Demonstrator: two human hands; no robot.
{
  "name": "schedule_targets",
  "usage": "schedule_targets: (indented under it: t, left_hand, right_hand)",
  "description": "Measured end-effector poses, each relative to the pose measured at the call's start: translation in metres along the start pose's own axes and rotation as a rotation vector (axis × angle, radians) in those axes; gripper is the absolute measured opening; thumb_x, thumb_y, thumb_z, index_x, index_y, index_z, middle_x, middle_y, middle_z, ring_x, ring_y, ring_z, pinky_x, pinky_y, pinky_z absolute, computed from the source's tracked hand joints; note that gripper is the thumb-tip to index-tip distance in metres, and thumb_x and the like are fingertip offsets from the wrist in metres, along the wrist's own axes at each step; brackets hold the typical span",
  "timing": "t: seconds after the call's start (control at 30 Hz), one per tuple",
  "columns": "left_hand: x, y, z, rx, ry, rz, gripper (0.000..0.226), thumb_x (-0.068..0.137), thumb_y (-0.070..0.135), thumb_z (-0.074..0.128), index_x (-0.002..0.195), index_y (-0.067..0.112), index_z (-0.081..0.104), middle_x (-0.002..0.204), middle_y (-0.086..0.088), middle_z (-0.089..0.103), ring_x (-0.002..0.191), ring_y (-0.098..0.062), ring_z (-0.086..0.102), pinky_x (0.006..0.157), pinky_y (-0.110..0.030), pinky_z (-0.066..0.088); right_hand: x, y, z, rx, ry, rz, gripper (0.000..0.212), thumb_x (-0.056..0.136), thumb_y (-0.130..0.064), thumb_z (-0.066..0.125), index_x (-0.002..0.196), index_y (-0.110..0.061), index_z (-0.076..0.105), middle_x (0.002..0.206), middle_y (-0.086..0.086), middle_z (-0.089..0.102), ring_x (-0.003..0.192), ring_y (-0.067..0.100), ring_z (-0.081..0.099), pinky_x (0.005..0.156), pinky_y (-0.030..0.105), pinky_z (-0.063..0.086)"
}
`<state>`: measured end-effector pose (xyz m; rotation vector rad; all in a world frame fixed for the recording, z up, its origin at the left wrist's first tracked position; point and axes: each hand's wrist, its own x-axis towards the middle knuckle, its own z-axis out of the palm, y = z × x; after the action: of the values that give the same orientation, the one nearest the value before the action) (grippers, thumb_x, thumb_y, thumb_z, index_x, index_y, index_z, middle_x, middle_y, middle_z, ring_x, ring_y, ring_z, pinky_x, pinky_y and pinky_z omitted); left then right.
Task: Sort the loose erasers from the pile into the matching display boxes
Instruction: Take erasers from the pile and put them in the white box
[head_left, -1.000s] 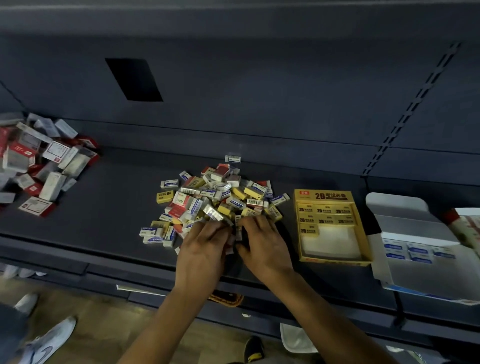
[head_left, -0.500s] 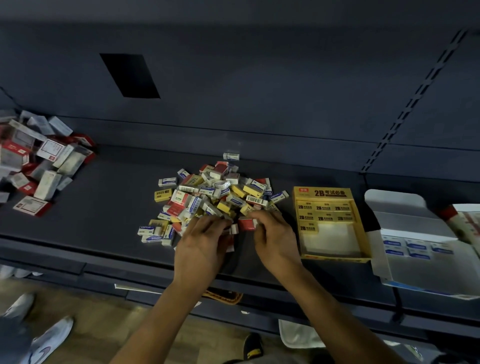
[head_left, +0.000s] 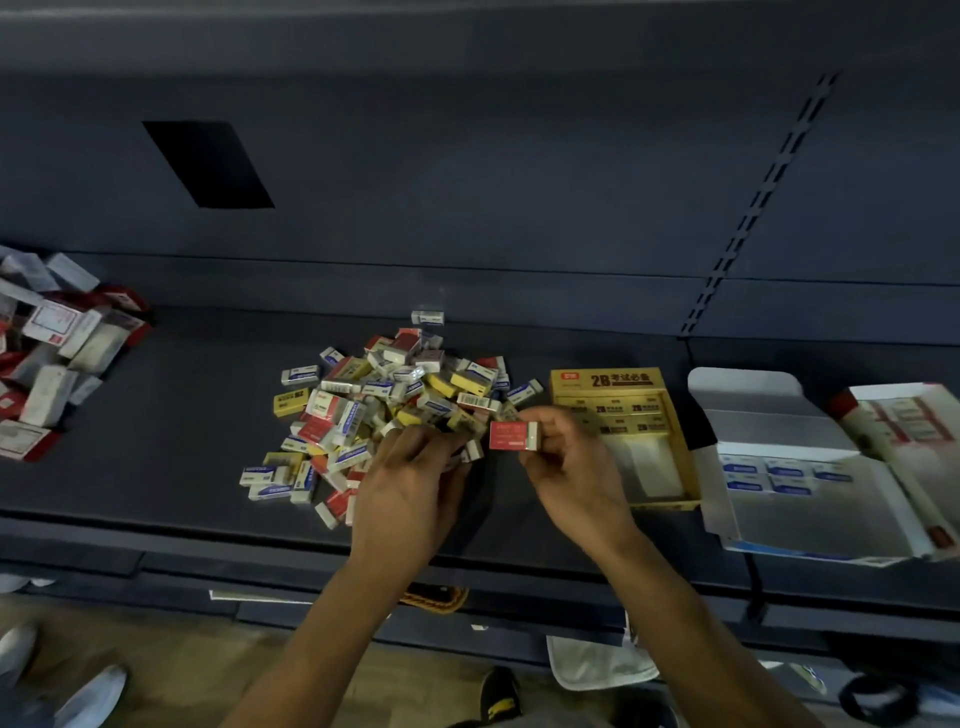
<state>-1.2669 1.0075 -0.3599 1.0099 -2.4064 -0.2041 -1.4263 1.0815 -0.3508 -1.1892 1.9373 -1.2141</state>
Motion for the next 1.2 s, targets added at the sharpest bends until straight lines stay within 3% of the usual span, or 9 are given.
schedule_targets:
  t: [0.3, 0.47, 0.53, 0.63, 0.7, 0.8, 0.9, 1.03, 1.2]
  left_hand:
    - [0.013, 0.044, 0.019, -0.190, -0.072, 0.057, 0.031, 0.079, 0.011, 0.071, 0.109, 0.017, 0.064, 0.095, -0.005, 0.066, 0.075, -0.021, 0.065, 0.061, -0.023, 0.050]
    - [0.017, 0.068, 0.031, -0.275, -0.110, 0.052, 0.027, 0.084, 0.024, 0.058, 0.111, 0.025, 0.054, 0.097, -0.003, 0.066, 0.073, -0.022, 0.067, 0.055, -0.037, 0.056]
    - [0.019, 0.078, 0.033, -0.283, -0.115, 0.060, 0.029, 0.082, 0.018, 0.064, 0.109, 0.024, 0.056, 0.096, -0.003, 0.065, 0.072, -0.021, 0.067, 0.056, -0.036, 0.056]
    - [0.022, 0.090, 0.037, -0.264, -0.131, 0.063, 0.034, 0.076, 0.007, 0.071, 0.108, 0.016, 0.064, 0.097, -0.005, 0.065, 0.075, -0.021, 0.067, 0.060, -0.035, 0.058]
    - [0.025, 0.096, 0.040, -0.254, -0.137, 0.066, 0.034, 0.077, 0.010, 0.069, 0.110, 0.017, 0.064, 0.098, -0.004, 0.065, 0.076, -0.019, 0.067, 0.061, -0.036, 0.058]
    - [0.027, 0.108, 0.044, -0.263, -0.144, 0.077, 0.039, 0.075, 0.006, 0.073, 0.110, 0.019, 0.065, 0.100, -0.003, 0.064, 0.076, -0.018, 0.067, 0.060, -0.035, 0.058]
    - [0.029, 0.121, 0.048, -0.271, -0.152, 0.086, 0.042, 0.071, 0.002, 0.075, 0.109, 0.019, 0.066, 0.101, -0.001, 0.064, 0.077, -0.015, 0.067, 0.063, -0.028, 0.057]
    - [0.033, 0.136, 0.057, -0.253, -0.156, 0.092, 0.040, 0.071, 0.004, 0.076, 0.107, 0.019, 0.067, 0.100, -0.002, 0.065, 0.081, -0.019, 0.066, 0.065, -0.033, 0.057]
    - [0.036, 0.154, 0.067, -0.286, -0.182, 0.082, 0.035, 0.070, 0.005, 0.079, 0.102, 0.016, 0.069, 0.098, -0.003, 0.066, 0.081, -0.016, 0.066, 0.073, -0.013, 0.044]
  right_hand:
    - [-0.013, 0.014, -0.036, 0.058, -0.014, -0.112, 0.035, 0.089, -0.015, 0.060, 0.118, -0.035, 0.053, 0.112, -0.013, 0.061, 0.101, -0.006, 0.057, 0.079, 0.008, 0.046]
    - [-0.018, 0.025, -0.057, 0.004, 0.008, -0.136, 0.046, 0.088, -0.022, 0.061, 0.131, -0.031, 0.045, 0.121, -0.015, 0.054, 0.105, 0.000, 0.057, 0.083, 0.015, 0.049]
    - [-0.020, 0.029, -0.066, -0.081, 0.058, -0.113, 0.046, 0.085, -0.021, 0.066, 0.127, -0.025, 0.047, 0.114, -0.017, 0.054, 0.100, 0.000, 0.057, 0.077, 0.006, 0.045]
    - [-0.021, 0.039, -0.079, -0.134, 0.112, -0.149, 0.034, 0.080, -0.021, 0.071, 0.111, -0.022, 0.057, 0.108, -0.010, 0.057, 0.093, 0.004, 0.061, 0.074, 0.014, 0.051]
    - [-0.023, 0.044, -0.088, -0.170, 0.132, -0.172, 0.031, 0.076, -0.017, 0.074, 0.105, -0.018, 0.062, 0.106, -0.009, 0.053, 0.090, 0.003, 0.059, 0.074, 0.009, 0.048]
    - [-0.027, 0.050, -0.102, -0.186, 0.167, -0.183, 0.032, 0.073, -0.013, 0.076, 0.104, -0.016, 0.065, 0.104, -0.007, 0.052, 0.084, -0.003, 0.055, 0.073, 0.001, 0.042]
    - [-0.030, 0.056, -0.115, -0.198, 0.177, -0.199, 0.034, 0.073, -0.013, 0.077, 0.104, -0.016, 0.065, 0.103, -0.011, 0.050, 0.085, -0.004, 0.055, 0.074, 0.003, 0.044]
    - [-0.034, 0.065, -0.132, -0.188, 0.176, -0.206, 0.034, 0.076, -0.011, 0.074, 0.107, -0.016, 0.063, 0.105, -0.010, 0.051, 0.090, 0.003, 0.059, 0.078, 0.008, 0.048]
    - [-0.038, 0.079, -0.155, -0.213, 0.196, -0.177, 0.033, 0.076, -0.005, 0.072, 0.106, -0.015, 0.063, 0.104, -0.009, 0.052, 0.090, 0.002, 0.056, 0.077, 0.003, 0.043]
